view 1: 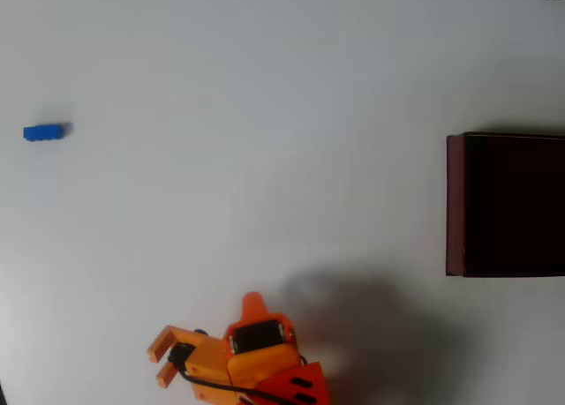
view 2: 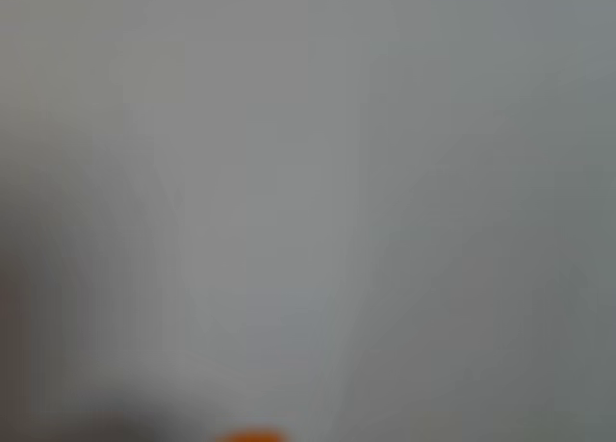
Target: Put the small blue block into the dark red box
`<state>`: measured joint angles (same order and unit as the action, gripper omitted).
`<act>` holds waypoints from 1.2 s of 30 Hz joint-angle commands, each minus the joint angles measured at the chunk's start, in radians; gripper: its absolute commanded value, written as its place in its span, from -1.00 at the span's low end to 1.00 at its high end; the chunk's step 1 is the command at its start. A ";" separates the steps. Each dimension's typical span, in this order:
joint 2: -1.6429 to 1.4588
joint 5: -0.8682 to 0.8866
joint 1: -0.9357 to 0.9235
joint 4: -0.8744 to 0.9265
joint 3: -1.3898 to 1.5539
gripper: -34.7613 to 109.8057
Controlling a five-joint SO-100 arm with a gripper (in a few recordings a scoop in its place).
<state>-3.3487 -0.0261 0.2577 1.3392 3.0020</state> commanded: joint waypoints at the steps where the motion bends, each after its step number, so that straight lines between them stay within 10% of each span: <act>1: -0.006 0.012 -0.020 0.009 0.003 -0.52; 25: 0.006 0.232 0.153 -0.092 -0.034 -0.51; 36: 1.212 0.678 0.548 -0.129 -0.905 -0.49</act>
<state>-2.4743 0.5844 0.7164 1.1934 2.4099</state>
